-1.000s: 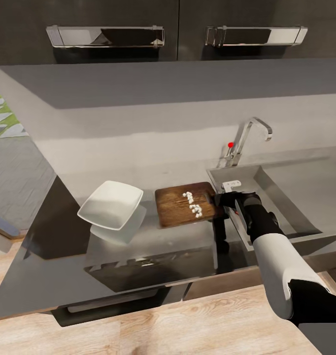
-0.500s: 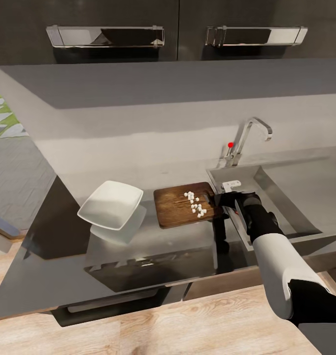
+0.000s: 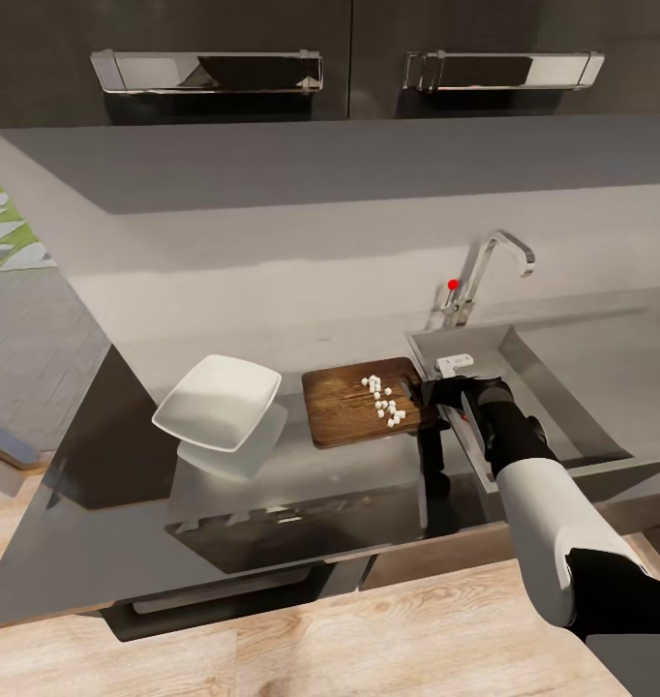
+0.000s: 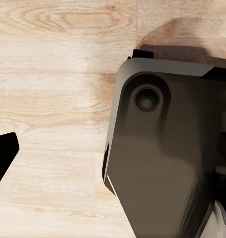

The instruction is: In the kitchen, take the Vidalia onion out of the sink, dice it on the chopping board with the paring knife, put the diced onion into the bowl on the countertop, then place both the paring knife and the chopping board into the sink.

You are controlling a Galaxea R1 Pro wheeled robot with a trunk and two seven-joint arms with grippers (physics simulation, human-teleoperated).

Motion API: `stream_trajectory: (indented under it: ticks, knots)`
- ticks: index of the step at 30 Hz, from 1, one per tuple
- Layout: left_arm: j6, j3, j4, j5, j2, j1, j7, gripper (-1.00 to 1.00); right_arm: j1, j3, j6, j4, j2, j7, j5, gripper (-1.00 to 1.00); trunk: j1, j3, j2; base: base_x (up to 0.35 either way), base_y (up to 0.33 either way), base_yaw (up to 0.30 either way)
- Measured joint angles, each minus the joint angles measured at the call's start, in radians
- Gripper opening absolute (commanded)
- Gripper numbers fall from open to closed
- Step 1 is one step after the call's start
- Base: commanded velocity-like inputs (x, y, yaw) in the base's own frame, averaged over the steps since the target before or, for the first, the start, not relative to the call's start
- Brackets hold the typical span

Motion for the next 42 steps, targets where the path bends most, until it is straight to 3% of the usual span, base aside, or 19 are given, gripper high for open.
stream_trajectory:
  ticks: [10,42]
  knots:
    - [0.001,0.000,0.000,0.000,0.000,0.000,0.000,1.00,0.001,0.000,0.001,0.000,0.001,0.000,0.012,-1.00,0.000,0.005,0.000,0.000,0.000,0.000]
    - [0.002,0.000,0.000,0.000,0.000,0.000,0.000,1.00,0.000,0.000,0.001,0.000,0.002,-0.001,0.018,-1.00,0.000,0.055,0.000,0.000,0.000,0.000]
